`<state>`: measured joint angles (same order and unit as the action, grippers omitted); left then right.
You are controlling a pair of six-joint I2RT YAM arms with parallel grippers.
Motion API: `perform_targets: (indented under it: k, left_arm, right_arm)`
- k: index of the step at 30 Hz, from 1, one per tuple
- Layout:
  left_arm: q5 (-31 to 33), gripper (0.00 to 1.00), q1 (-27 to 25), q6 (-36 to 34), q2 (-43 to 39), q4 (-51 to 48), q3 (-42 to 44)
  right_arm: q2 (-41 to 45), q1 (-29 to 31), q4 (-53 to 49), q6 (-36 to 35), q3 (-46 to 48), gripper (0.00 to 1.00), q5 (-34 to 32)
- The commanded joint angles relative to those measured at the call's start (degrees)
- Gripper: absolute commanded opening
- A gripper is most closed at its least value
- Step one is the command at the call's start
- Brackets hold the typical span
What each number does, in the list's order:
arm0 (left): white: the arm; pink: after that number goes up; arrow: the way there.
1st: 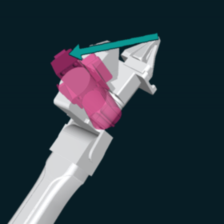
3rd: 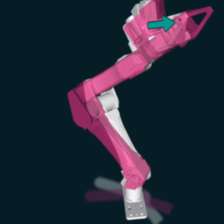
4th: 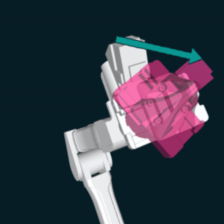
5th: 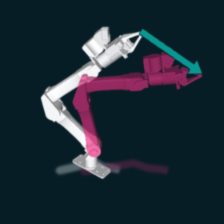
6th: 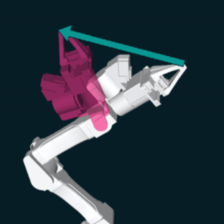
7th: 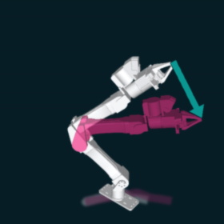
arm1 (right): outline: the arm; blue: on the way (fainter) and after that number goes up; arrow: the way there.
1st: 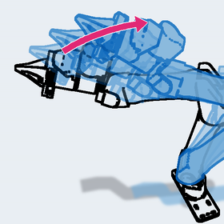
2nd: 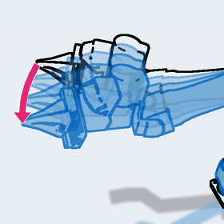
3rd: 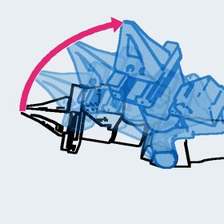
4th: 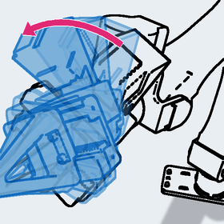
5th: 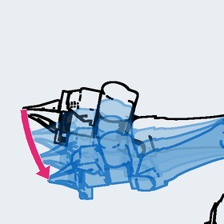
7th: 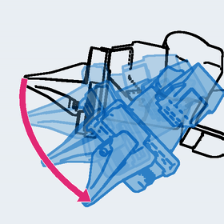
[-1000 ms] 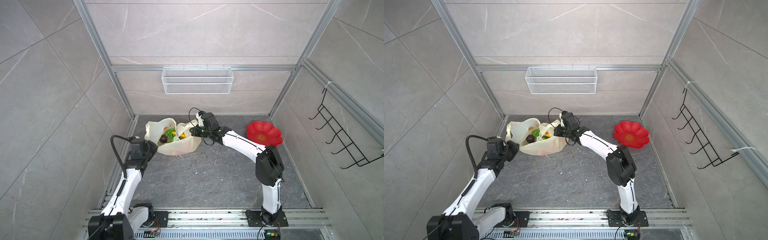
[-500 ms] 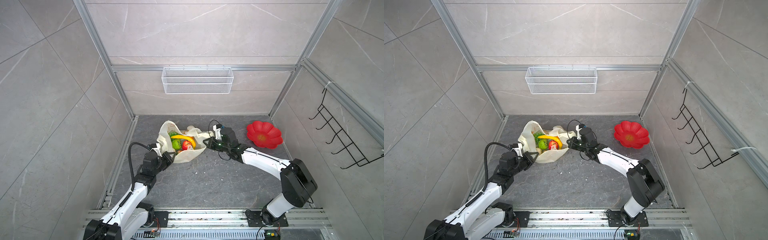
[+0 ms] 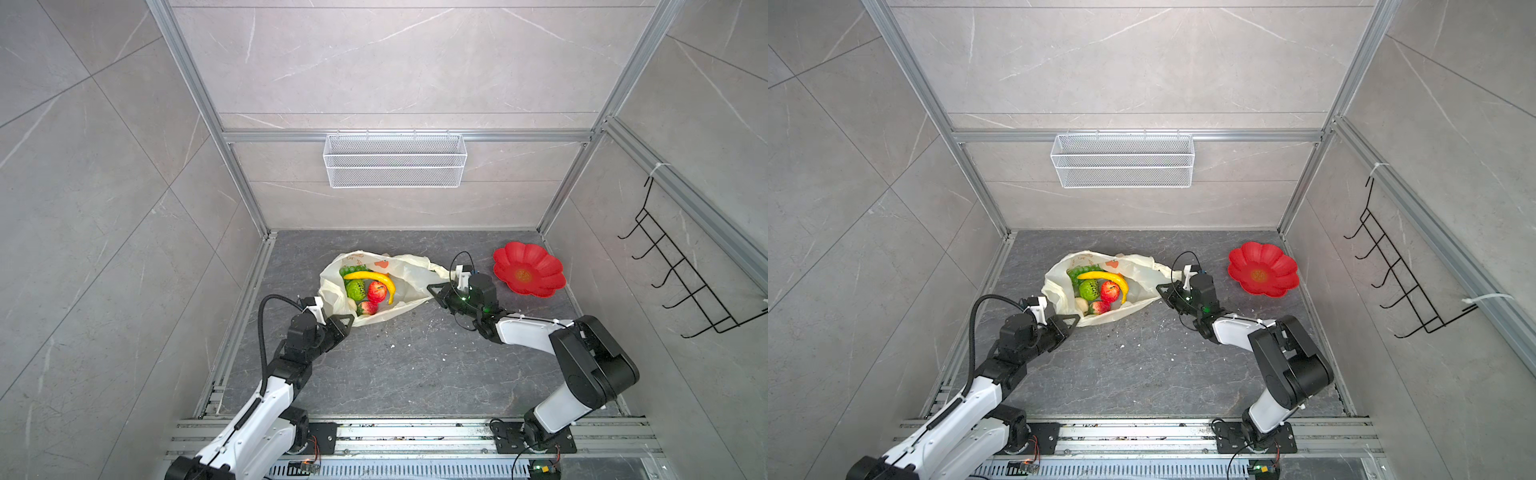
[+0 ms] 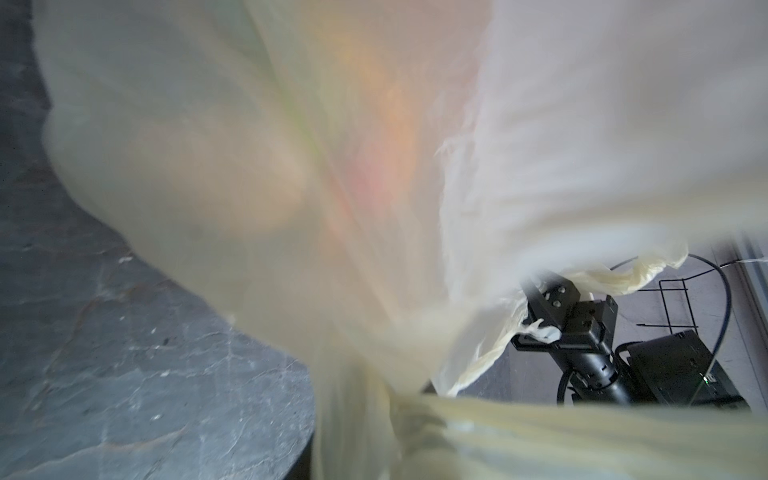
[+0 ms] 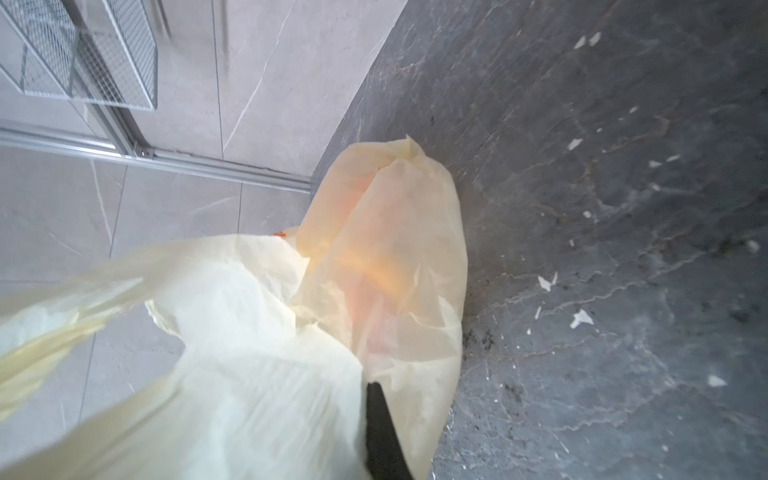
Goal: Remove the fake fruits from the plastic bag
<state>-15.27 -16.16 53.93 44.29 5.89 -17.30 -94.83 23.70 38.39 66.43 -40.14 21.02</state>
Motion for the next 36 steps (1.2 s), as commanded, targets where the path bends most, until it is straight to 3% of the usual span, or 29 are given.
perform_targets:
  k: [1, 3, 5, 8, 12, 17, 21, 23, 27, 29, 36]
  left_arm:
    - [3.67, 0.25, -0.01, -0.23, -5.11, -6.76, 3.47]
    - [4.27, 0.29, 0.32, 1.33, -6.27, -7.21, 5.05]
    - [4.45, 0.42, 0.34, 0.85, -6.19, -10.54, 3.73]
    - [6.8, 0.55, 0.35, -2.38, -6.46, -23.18, -2.94]
    - [10.19, 0.66, 0.37, -7.08, -10.45, -38.92, -13.58]
    - [16.02, 0.68, 0.31, -11.7, -12.33, -59.53, -32.47]
    - [25.33, 0.67, 0.38, -16.49, -3.78, -78.93, -54.16]
    - [26.45, 0.65, 0.29, -18.45, 0.91, -83.64, -63.28]
    - [19.18, 0.56, 0.22, -18.69, 9.93, -84.15, -76.83]
    - [17.18, 0.55, -0.88, -17.94, 12.77, -80.95, -79.51]
    - [21.25, 0.56, -12.88, -13.64, 22.87, -70.31, -75.87]
  right_arm:
    - [-3.67, -1.29, 5.37, 3.27, 0.7, 0.0, 0.93]
    - [-5.49, -1.34, 5.37, 3.22, -0.07, 0.0, 1.56]
    - [-7.27, -1.3, 4.67, 3.1, -1.11, 0.0, 2.11]
    - [-7.98, -1.3, 3.14, 0.51, -2.03, 0.0, 2.47]
    - [-3.83, -1.36, -4.97, -6.06, -2.77, 0.0, 1.33]
    - [0.37, -1.31, -12.6, -12.42, -3.52, 0.0, 0.2]
    - [0.87, -1.17, -12.97, -13.08, -3.38, 0.0, 0.53]
    - [0.96, -1.0, -12.8, -13.24, -3.47, 0.0, 0.52]
    - [1.35, 0.62, -13.98, -14.85, -4.85, 0.0, -0.5]
    - [1.49, 1.87, -14.57, -15.68, -5.63, 0.0, -1.18]
    - [1.66, 4.46, -15.27, -16.51, -7.45, 0.0, -2.73]
